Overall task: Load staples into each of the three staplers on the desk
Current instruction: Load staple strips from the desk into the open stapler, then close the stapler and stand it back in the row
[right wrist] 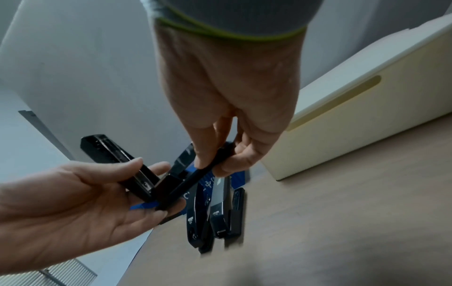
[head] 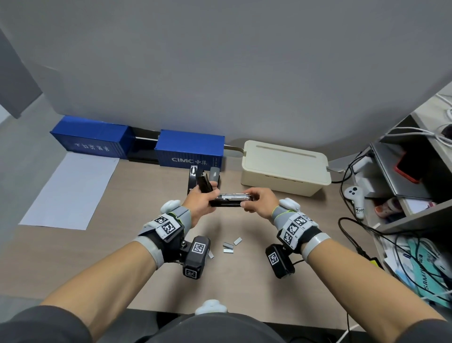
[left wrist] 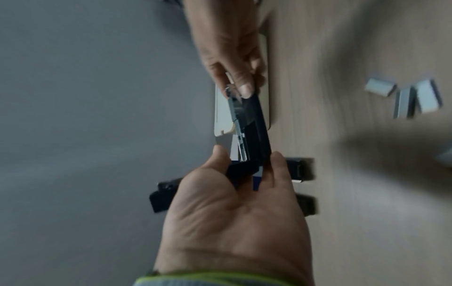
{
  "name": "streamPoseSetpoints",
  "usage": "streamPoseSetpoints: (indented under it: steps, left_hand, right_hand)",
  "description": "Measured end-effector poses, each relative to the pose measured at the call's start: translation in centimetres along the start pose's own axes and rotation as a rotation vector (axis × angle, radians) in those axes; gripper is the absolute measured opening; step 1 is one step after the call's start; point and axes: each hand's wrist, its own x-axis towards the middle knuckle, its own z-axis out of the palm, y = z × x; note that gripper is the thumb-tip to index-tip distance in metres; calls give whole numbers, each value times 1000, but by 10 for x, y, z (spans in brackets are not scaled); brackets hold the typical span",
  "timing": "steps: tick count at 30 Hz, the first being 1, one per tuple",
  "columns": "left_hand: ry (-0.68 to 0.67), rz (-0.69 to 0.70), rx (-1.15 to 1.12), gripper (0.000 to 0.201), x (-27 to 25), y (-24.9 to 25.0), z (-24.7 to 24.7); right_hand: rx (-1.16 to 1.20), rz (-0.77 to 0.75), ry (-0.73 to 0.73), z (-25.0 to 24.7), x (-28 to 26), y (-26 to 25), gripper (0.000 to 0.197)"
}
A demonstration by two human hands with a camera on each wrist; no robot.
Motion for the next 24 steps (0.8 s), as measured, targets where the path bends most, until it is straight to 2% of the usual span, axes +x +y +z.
streamPoseSetpoints:
  steps: [4, 7, 10, 13, 15, 19, 22, 24]
  left_hand:
    - [-36, 106, 370, 33, 2, 1, 2]
    - [-58, 128, 480, 34, 2, 4, 7]
    - [-60, 105, 461, 30, 1, 7, 10]
    - [-109, 70, 425, 30, -1, 13, 12]
    - [-133, 37, 409, 36, -1, 15, 12]
    - [-144, 10, 416, 37, 5, 16, 10]
    - [-200, -33, 397, 16, 11, 16, 9]
    - [-218, -68, 358, 13, 18, 14, 8]
  right_hand:
    - [16, -29, -9, -3, 3, -9, 16]
    - [66, -33, 2, -3, 4, -20, 26]
    - [193, 32, 4, -3, 8, -26, 45]
    - [338, 92, 0, -2, 13, -30, 52]
    - [349, 97, 30, -2, 17, -30, 57]
    - [317, 64, 42, 1, 26, -29, 51]
    - [278, 29, 13, 5, 32, -30, 47]
    - [287, 43, 13, 10, 37, -29, 51]
